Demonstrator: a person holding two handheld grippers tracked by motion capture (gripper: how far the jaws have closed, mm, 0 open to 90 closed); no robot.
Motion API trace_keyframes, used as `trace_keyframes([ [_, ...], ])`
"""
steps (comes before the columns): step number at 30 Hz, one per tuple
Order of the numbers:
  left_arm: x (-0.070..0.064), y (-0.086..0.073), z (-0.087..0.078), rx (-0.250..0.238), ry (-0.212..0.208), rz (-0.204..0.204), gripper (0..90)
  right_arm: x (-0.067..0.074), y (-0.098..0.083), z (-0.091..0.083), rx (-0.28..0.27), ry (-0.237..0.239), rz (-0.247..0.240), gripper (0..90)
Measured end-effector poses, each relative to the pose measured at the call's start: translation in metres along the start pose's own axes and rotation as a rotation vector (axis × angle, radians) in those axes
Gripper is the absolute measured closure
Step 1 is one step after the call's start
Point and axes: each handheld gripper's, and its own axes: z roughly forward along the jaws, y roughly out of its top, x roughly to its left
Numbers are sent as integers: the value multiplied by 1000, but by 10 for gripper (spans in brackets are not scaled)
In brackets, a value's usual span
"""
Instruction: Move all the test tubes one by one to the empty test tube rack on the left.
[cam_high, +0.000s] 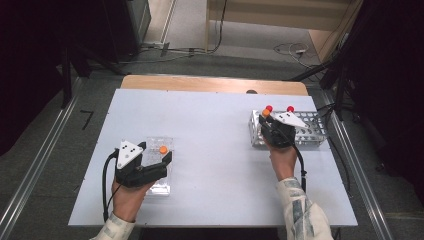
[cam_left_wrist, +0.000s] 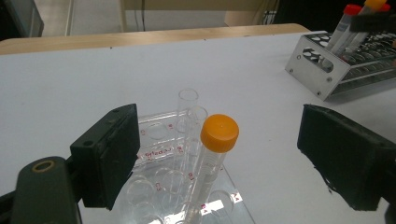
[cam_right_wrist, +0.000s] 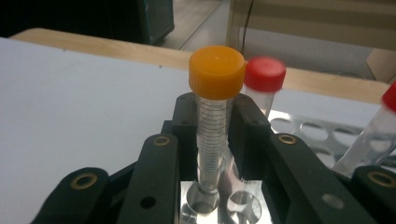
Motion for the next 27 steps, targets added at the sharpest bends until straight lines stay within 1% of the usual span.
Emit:
trace_keyframes([
  [2,0,0,0,1,0,0,138,1,9,-9,-27,6,-1,706],
  [5,-1,0,0,2,3,3,138,2,20,-22,-59,32,-3,708],
  [8,-1,0,0,1,3,2,138,8,24,-32,-66,56,-23,708],
  [10,-2,0,0,0,3,1,139,13,24,-37,-66,76,-36,709],
  [15,-3,0,0,-2,1,1,142,26,22,-44,-58,132,-48,709],
  [22,-5,-1,0,-1,-3,5,147,46,12,-48,-33,213,-60,709],
  [27,-6,0,-1,-7,-8,7,153,62,5,-52,-12,273,-79,709],
])
